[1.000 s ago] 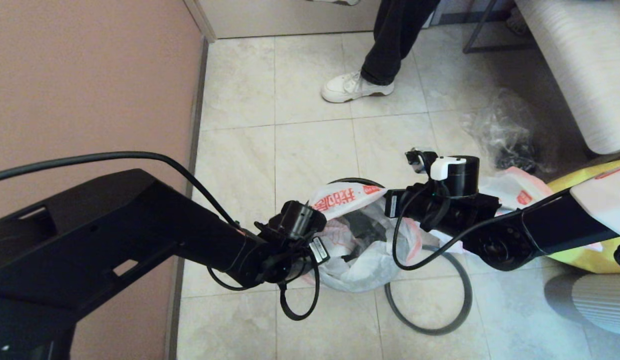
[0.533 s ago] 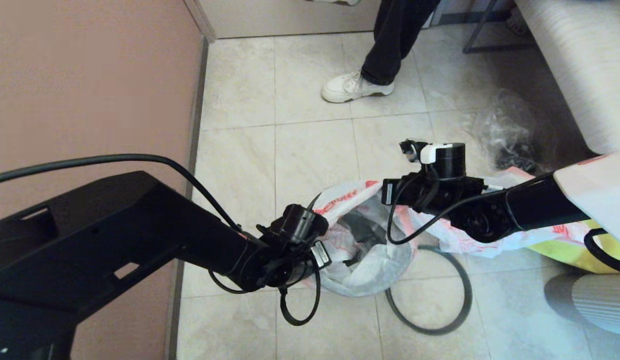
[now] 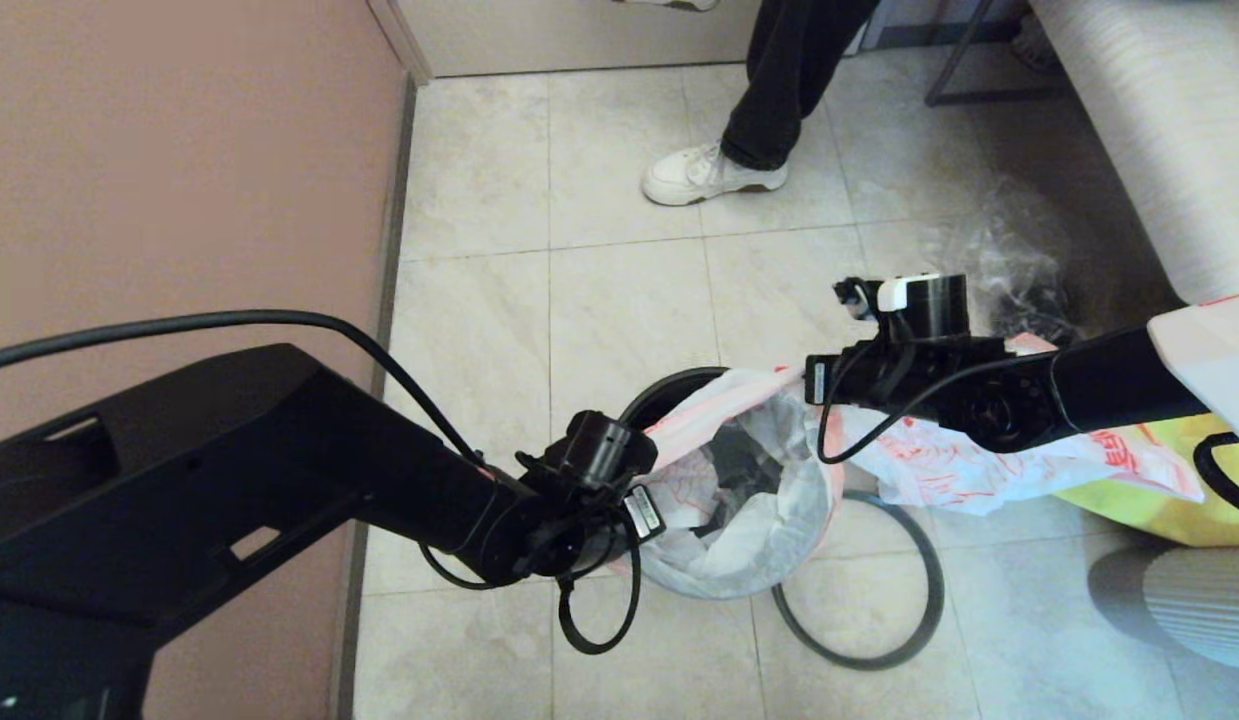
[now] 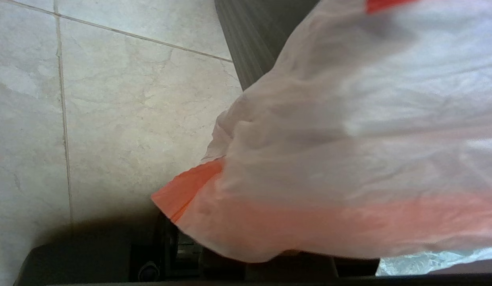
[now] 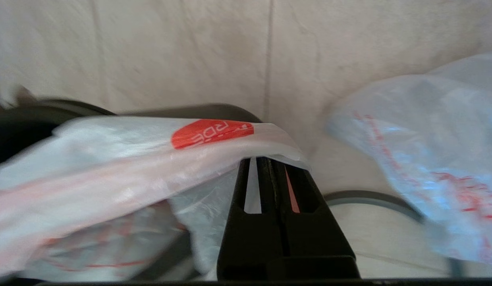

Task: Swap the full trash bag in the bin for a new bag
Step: Put the new garbage bag on the trash can

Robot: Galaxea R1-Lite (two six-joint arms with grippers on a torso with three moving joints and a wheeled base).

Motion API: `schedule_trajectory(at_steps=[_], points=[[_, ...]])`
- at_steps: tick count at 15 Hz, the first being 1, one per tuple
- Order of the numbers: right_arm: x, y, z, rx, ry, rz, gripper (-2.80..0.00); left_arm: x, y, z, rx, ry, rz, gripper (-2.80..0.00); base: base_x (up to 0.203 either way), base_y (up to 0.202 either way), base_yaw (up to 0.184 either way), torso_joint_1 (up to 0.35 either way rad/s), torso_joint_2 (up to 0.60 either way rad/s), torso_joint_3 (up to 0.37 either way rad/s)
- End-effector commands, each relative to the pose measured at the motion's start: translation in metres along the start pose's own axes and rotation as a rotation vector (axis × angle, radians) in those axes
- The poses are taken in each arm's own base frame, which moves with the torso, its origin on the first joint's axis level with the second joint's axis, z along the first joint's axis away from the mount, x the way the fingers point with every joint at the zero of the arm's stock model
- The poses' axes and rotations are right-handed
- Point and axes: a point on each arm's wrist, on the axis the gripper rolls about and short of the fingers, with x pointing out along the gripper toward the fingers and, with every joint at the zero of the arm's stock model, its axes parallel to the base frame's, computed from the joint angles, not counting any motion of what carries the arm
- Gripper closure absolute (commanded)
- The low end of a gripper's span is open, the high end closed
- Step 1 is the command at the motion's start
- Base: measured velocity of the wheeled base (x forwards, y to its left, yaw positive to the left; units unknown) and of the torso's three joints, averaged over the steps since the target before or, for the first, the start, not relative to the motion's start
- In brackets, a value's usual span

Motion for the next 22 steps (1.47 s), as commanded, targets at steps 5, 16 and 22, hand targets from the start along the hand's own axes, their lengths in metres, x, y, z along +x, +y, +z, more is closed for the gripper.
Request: schedule_trajectory(at_steps=[5,16,22], points=[[-0.001,-0.027,-0.005,-0.090,0.162,-0.072,0.00,0.000,0.001,0.002,-0.012,0.006,-0.007,0.00,0.000,0.000,0.000,0.000,0.00,0.000],[0.001,-0.005,0.000,-0.129,0.108,-0.034,0.00,-0.011,0.001,0.017,-0.044,-0.012,-0.047,0.00,0.000,0.000,0.000,0.000,0.00,0.000],[0.007,0.021,0.010,-0.154,0.043,0.021,0.00,-0.009,-0.007,-0.004,0.001,0.042,-0.060,0.00,0.000,0.000,0.000,0.000,0.00,0.000]])
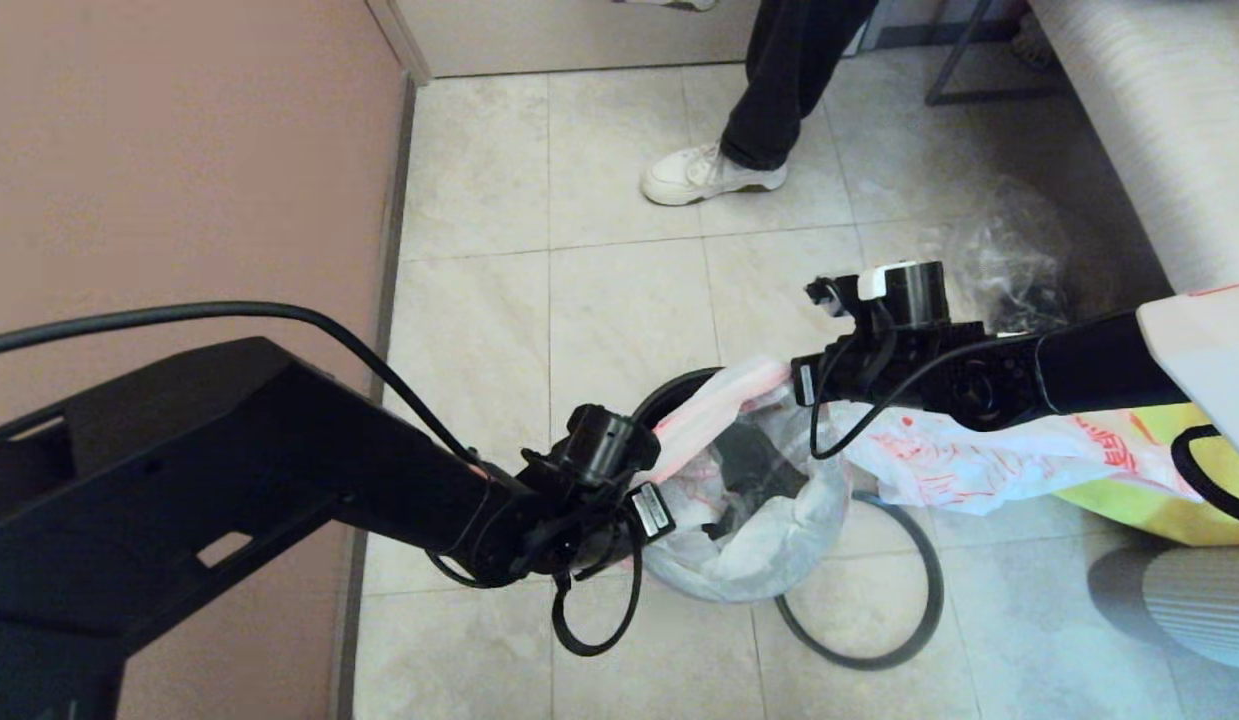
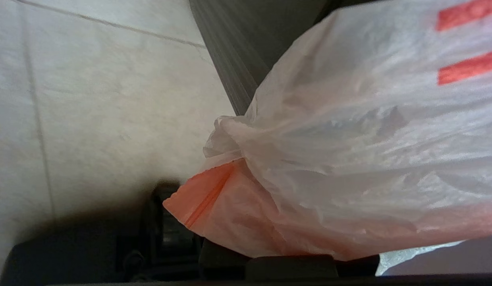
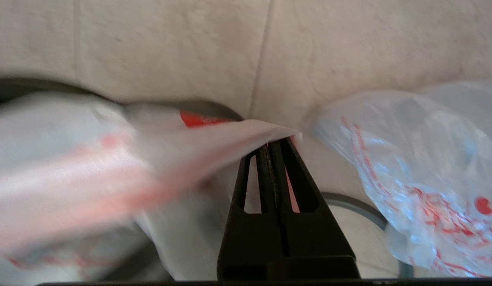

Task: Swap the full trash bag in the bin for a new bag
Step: Put the new garbage bag on the trash can

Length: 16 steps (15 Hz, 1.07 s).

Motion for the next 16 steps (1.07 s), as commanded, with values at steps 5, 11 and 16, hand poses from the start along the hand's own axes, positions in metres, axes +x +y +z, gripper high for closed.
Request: schedule_trajectory(at_steps=[5,11,16], points=[[-0.012,0.027,0.014,-0.017,-0.044,0.058,0.00,0.008,-0.001,-0.012,0.019,0.025,0.011,0.00,0.000,0.000,0.000,0.000,0.00,0.000],[-0.007,0.048,0.018,0.009,-0.066,0.127,0.00,0.005,-0.011,-0.025,0.049,0.045,-0.009,0.00,0.000,0.000,0.000,0.000,0.00,0.000],[0.015,0.051,0.014,0.006,-0.067,0.135,0.00,0.007,-0.012,-0.029,0.058,0.051,-0.008,0.00,0.000,0.000,0.000,0.000,0.00,0.000]])
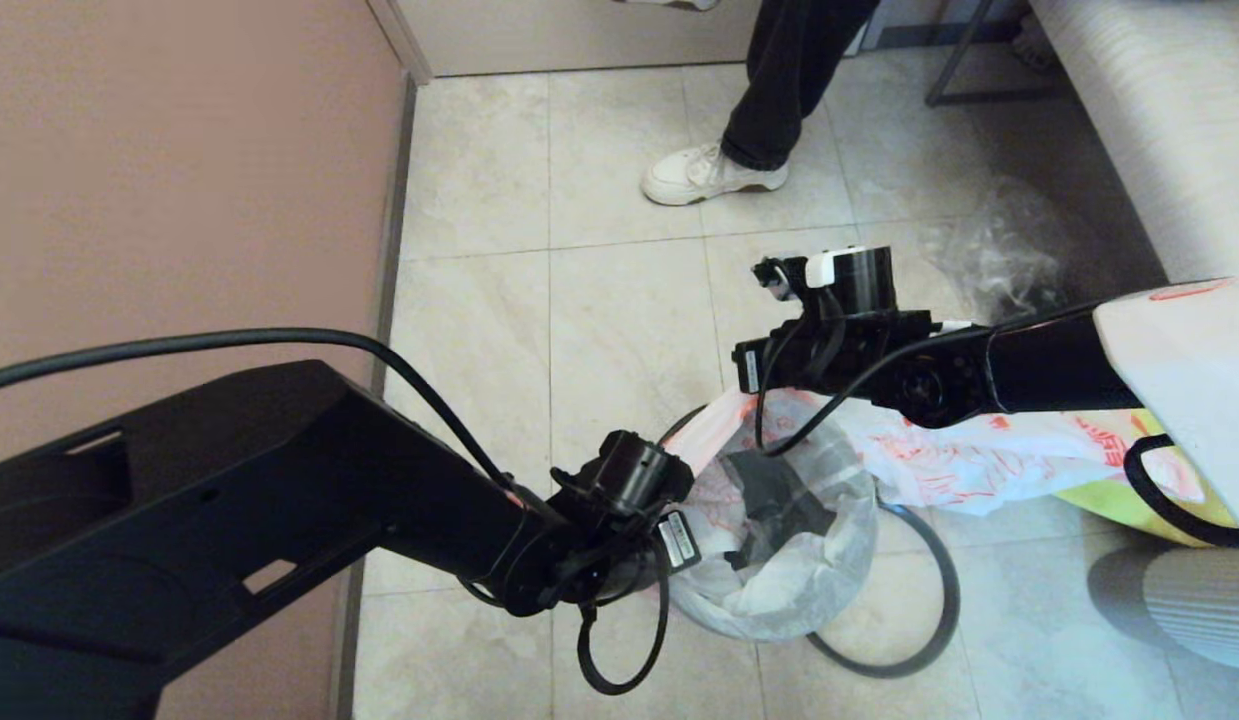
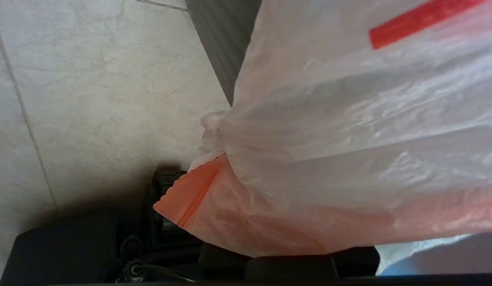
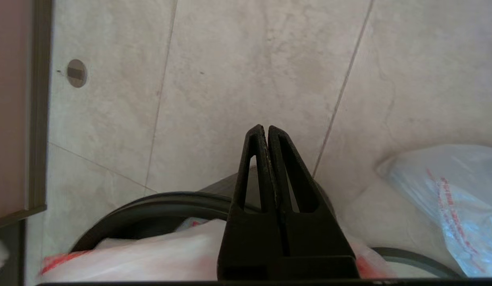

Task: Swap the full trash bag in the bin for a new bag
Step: Put the new garbage bag on the trash can

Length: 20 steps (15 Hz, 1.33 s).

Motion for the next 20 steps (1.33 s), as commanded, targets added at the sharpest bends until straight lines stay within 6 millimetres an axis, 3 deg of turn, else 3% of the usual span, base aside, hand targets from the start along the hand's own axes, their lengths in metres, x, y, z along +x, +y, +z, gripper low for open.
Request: schedule_trajectory(at_steps=[1,4,6,8,12,16,20], points=[[0.005,0.000,-0.002,0.001,-0.002,0.001,0.00,0.001,0.000,-0.001,-0.004,0.001,0.001,0.00,0.000,0.000,0.000,0.000,0.00,0.000],[-0.035,0.007,0.026,0.049,-0.050,0.012,0.00,0.006,0.003,0.000,-0.009,0.000,0.012,0.00,0.000,0.000,0.000,0.000,0.00,0.000],[-0.064,0.020,0.028,0.066,0.006,0.030,0.00,0.008,0.005,0.001,-0.013,-0.001,0.019,0.00,0.000,0.000,0.000,0.000,0.00,0.000],[-0.080,0.037,0.015,0.077,0.147,0.013,0.00,0.009,0.005,0.001,-0.014,-0.001,0.019,0.00,0.000,0.000,0.000,0.000,0.00,0.000],[-0.074,0.046,-0.028,0.098,0.326,-0.009,0.00,0.011,0.005,0.001,-0.014,0.001,0.020,0.00,0.000,0.000,0.000,0.000,0.00,0.000],[-0.073,0.052,-0.043,0.101,0.257,0.035,0.00,0.008,0.004,0.002,-0.013,-0.004,0.017,0.00,0.000,0.000,0.000,0.000,0.00,0.000],[-0.045,0.052,-0.057,0.097,0.265,0.045,0.00,0.007,0.004,0.002,-0.013,-0.005,0.015,0.00,0.000,0.000,0.000,0.000,0.00,0.000]])
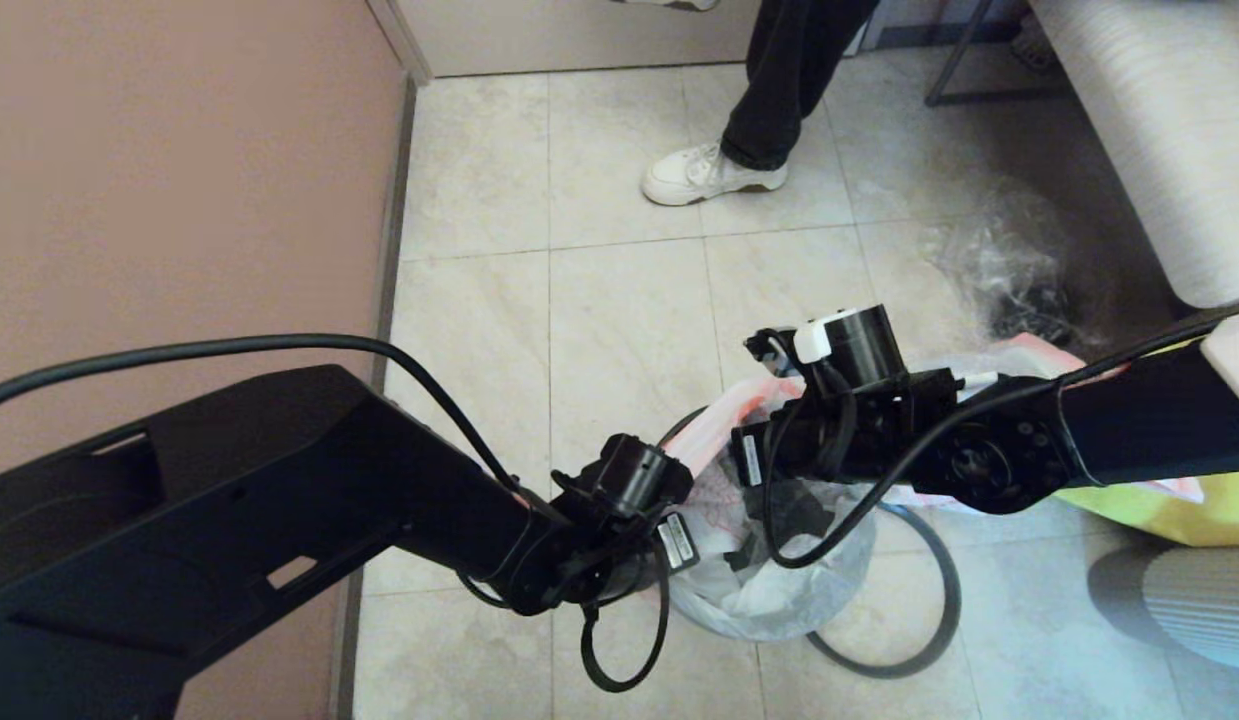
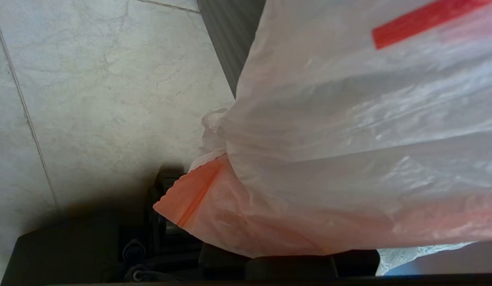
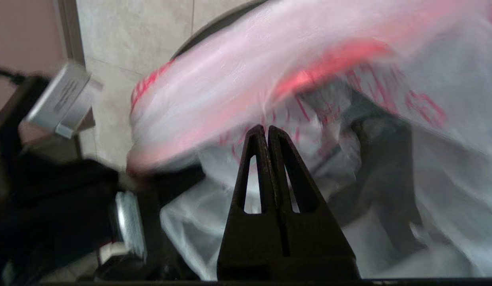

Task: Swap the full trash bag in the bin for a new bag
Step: Put the new garbage bag on the trash can

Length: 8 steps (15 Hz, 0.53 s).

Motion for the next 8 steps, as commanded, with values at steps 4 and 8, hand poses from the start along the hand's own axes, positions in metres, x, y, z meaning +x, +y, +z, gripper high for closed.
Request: schedule_trajectory(at_steps=[4,8], points=[[0.021,0.005,0.011,0.002,-0.041,0.014,0.00,0.001,0.000,-0.001,-0.004,0.002,0.002,0.00,0.000,0.000,0.000,0.000,0.00,0.000],[0.022,0.011,0.031,-0.002,-0.104,0.073,0.00,0.001,0.000,0.001,-0.007,-0.003,0.000,0.00,0.000,0.000,0.000,0.000,0.00,0.000]])
